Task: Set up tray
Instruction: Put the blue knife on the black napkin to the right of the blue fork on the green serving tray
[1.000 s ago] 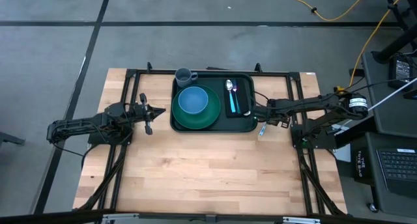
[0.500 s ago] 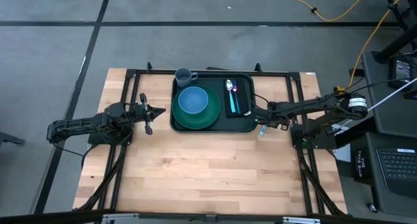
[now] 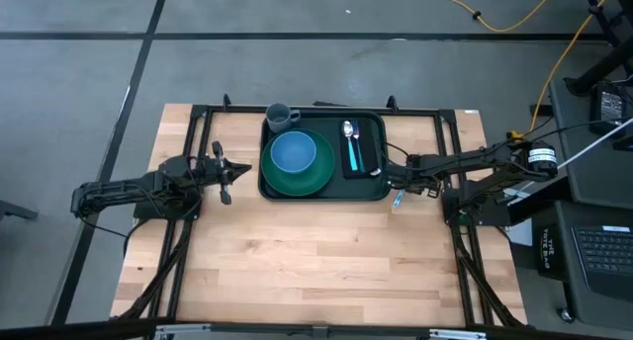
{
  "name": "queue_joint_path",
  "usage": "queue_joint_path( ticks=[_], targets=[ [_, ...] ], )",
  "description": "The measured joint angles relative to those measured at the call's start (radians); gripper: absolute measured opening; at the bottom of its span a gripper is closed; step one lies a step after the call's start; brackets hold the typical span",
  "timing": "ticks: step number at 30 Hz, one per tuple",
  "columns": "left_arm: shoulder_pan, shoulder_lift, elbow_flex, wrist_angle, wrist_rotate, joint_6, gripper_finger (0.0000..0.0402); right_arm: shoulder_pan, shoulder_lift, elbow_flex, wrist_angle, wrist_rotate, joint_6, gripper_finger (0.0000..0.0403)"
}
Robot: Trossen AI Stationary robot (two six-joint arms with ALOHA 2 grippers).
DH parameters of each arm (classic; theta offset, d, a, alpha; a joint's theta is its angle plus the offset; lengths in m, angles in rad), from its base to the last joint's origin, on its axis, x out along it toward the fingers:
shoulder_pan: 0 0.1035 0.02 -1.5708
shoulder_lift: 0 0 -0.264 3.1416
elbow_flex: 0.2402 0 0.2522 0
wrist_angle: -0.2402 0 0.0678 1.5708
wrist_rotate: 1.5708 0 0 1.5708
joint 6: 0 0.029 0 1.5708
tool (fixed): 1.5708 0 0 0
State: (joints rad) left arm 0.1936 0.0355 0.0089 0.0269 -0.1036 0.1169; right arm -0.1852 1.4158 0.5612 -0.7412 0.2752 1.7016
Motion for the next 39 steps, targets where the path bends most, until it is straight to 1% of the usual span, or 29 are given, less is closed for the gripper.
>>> queue_joint_path(
  ticks=[6, 10, 16, 23, 27, 29, 35, 39],
  targets=[
    [0.0, 0.0, 0.0, 0.0, 0.0, 0.0, 0.0004, 0.0, 0.0, -0.001, -0.01, -0.001, -0.001, 0.0051],
    [0.0, 0.0, 0.0, 0.0, 0.0, 0.0, 0.0004, 0.0, 0.0, -0.001, -0.01, -0.001, -0.005, 0.0032],
    [0.0, 0.0, 0.0, 0.0, 0.0, 0.0, 0.0004, 0.0, -0.001, -0.001, -0.01, -0.003, -0.01, 0.0033],
    [0.0, 0.0, 0.0, 0.0, 0.0, 0.0, 0.0004, 0.019, -0.044, 0.016, -0.038, -0.007, -0.113, 0.0027],
    [0.0, 0.0, 0.0, 0.0, 0.0, 0.0, 0.0004, 0.052, -0.074, 0.05, -0.075, 0.026, -0.128, 0.0027],
    [0.0, 0.0, 0.0, 0.0, 0.0, 0.0, 0.0004, 0.073, -0.087, 0.056, -0.116, 0.031, -0.129, 0.0027],
    [0.0, 0.0, 0.0, 0.0, 0.0, 0.0, 0.0004, 0.15, -0.141, 0.086, -0.153, 0.041, -0.138, 0.0027],
    [0.0, 0.0, 0.0, 0.0, 0.0, 0.0, 0.0004, 0.22, -0.181, 0.116, -0.187, 0.092, -0.141, 0.0027]
  ],
)
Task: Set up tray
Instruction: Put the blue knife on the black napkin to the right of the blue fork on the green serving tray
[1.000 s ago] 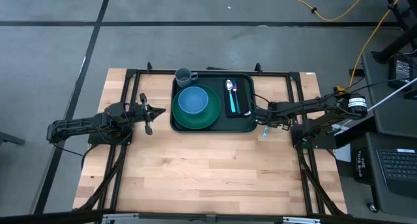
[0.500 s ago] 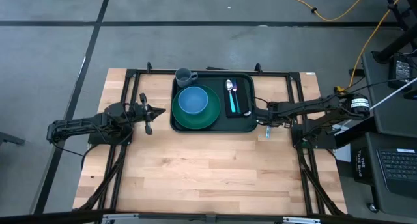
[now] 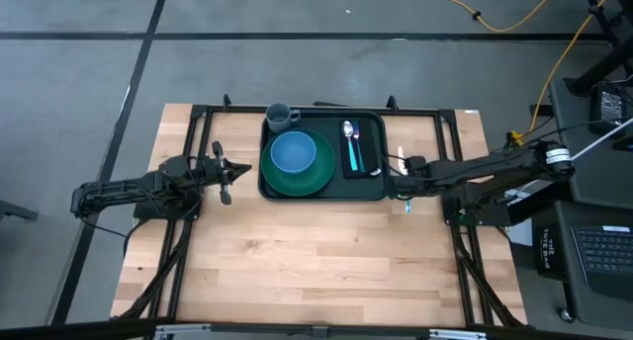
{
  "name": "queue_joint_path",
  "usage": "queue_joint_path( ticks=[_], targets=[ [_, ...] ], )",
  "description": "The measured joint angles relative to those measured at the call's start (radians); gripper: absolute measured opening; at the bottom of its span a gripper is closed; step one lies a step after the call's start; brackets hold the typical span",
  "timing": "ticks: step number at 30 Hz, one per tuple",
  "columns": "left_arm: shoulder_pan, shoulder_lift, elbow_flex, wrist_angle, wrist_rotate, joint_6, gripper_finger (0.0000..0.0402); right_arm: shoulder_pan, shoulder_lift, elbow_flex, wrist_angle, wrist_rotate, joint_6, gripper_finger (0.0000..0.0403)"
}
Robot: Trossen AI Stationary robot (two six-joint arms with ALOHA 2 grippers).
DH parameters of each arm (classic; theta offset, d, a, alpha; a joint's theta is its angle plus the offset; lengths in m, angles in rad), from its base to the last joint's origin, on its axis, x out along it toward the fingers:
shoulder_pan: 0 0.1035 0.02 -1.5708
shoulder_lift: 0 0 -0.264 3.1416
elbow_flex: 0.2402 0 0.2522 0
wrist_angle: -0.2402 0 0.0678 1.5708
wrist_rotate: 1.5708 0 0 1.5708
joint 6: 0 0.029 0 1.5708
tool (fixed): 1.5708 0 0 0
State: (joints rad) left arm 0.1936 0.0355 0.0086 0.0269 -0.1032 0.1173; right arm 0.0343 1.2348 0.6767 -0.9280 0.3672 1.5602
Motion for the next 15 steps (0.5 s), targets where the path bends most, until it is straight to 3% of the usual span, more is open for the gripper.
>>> queue_joint_path(
  ticks=[6, 15],
  targets=[
    [0.0, 0.0, 0.0, 0.0, 0.0, 0.0, 0.0004, 0.124, -0.044, 0.034, 0.023, 0.119, -0.07, 0.003],
    [0.0, 0.0, 0.0, 0.0, 0.0, 0.0, 0.0004, 0.311, -0.04, 0.038, 0.196, 0.409, -0.184, 0.003]
  ],
)
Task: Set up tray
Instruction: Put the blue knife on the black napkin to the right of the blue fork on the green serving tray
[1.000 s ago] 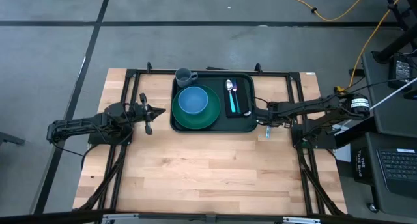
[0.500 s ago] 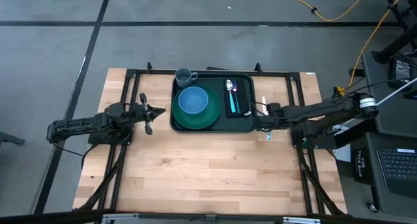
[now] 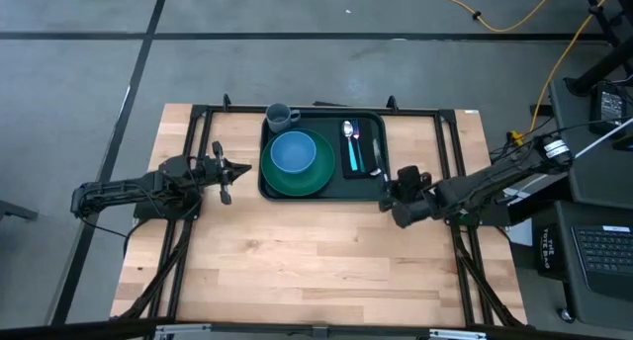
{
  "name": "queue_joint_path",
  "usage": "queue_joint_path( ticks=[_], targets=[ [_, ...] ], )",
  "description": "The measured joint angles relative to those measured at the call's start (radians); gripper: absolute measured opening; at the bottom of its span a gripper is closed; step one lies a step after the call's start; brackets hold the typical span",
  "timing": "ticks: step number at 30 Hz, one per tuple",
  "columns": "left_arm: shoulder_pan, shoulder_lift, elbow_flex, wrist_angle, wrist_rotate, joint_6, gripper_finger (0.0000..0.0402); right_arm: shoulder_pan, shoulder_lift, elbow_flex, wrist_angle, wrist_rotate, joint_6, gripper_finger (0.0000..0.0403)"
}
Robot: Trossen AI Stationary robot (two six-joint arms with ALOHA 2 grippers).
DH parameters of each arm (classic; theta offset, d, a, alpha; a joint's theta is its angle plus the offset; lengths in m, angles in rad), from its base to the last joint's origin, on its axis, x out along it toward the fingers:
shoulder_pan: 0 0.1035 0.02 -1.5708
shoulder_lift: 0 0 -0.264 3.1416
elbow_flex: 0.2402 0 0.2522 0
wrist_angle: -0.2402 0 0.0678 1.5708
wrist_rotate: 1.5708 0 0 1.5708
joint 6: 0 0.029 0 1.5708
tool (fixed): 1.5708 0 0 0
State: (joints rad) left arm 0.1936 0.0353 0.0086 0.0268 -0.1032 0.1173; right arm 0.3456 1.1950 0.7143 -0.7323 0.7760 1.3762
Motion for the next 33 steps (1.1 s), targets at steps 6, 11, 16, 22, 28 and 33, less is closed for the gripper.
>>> queue_joint_path(
  ticks=[6, 11, 16, 22, 28, 33],
  targets=[
    [0.0, 0.0, 0.0, 0.0, 0.0, 0.0, 0.0004, 0.072, 0.0, 0.0, 0.043, 0.132, -0.033, 0.0027],
    [0.0, 0.0, 0.0, 0.0, 0.0, 0.0, 0.0004, 0.079, 0.0, 0.0, 0.09, 0.174, -0.061, 0.0029],
    [0.0, 0.0, 0.0, 0.0, 0.0, 0.0, 0.0004, 0.06, 0.0, 0.0, 0.163, 0.19, -0.15, 0.0027],
    [0.0, 0.0, 0.0, 0.0, 0.0, 0.0, 0.0004, 0.029, 0.0, 0.0, 0.225, 0.218, -0.208, 0.0029],
    [0.0, 0.0, 0.0, 0.0, 0.0, 0.0, 0.0004, -0.008, 0.0, 0.0, 0.263, 0.217, -0.239, 0.0027],
    [0.0, 0.0, 0.0, 0.0, 0.0, 0.0, 0.0004, -0.05, 0.001, 0.0, 0.34, 0.197, -0.287, 0.0027]
  ],
)
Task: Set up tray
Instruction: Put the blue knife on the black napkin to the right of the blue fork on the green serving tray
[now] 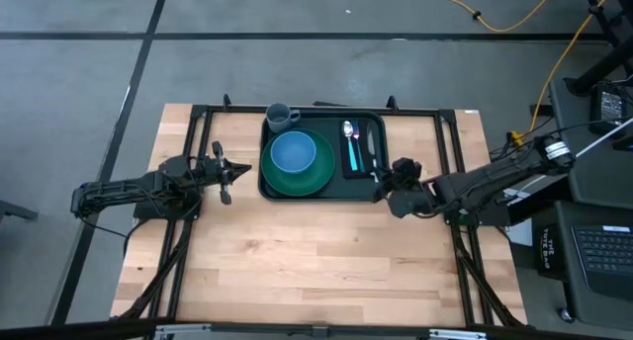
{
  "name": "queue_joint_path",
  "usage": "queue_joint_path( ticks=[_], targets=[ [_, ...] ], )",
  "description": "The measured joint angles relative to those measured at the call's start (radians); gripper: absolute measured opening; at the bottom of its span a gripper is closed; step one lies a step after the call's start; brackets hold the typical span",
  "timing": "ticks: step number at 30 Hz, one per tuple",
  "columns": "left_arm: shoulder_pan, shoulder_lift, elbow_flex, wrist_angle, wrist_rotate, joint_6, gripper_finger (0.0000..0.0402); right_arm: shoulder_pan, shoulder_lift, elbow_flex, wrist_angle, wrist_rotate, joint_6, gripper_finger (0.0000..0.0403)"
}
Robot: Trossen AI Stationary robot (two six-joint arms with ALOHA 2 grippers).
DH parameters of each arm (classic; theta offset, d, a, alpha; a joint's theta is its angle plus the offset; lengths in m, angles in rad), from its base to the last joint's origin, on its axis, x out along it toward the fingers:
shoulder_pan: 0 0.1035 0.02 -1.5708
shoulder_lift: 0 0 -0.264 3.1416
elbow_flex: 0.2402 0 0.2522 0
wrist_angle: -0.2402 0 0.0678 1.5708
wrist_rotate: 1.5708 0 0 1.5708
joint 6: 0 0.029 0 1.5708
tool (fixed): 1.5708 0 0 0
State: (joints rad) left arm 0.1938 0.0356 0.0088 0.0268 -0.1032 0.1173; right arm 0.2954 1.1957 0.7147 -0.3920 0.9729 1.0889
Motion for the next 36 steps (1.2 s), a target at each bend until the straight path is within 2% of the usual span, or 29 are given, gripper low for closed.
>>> queue_joint_path(
  ticks=[4, 9, 12, 16, 20, 26, 31, 36],
  targets=[
    [0.0, 0.0, 0.0, 0.0, 0.0, 0.0, 0.0004, -0.044, 0.0, 0.0, 0.012, -0.016, -0.002, 0.0027],
    [0.0, 0.0, 0.0, 0.0, 0.0, 0.0, 0.0004, -0.097, 0.018, 0.0, 0.068, -0.09, -0.025, 0.0027],
    [0.0, 0.0, 0.0, 0.0, 0.0, 0.0, 0.0004, -0.124, 0.064, 0.007, 0.126, -0.137, -0.085, 0.0027],
    [0.0, 0.0, 0.0, 0.0, 0.0, 0.0, 0.0004, -0.172, 0.144, 0.068, 0.104, -0.189, -0.104, 0.0027],
    [0.0, 0.0, 0.0, 0.0, 0.0, -0.001, 0.0004, -0.242, 0.202, 0.173, -0.047, -0.228, -0.029, 0.0027],
    [0.0, 0.0, 0.0, 0.0, 0.0, 0.0, 0.0004, -0.354, 0.292, 0.352, -0.344, -0.364, 0.084, 0.0027],
    [0.0, 0.0, 0.0, 0.0, 0.0, -0.001, 0.0004, -0.436, 0.39, 0.479, -0.457, -0.479, 0.078, 0.003],
    [0.0, 0.0, 0.0, 0.0, 0.0, -0.001, 0.0004, -0.532, 0.455, 0.515, -0.464, -0.625, 0.028, 0.0029]
  ],
)
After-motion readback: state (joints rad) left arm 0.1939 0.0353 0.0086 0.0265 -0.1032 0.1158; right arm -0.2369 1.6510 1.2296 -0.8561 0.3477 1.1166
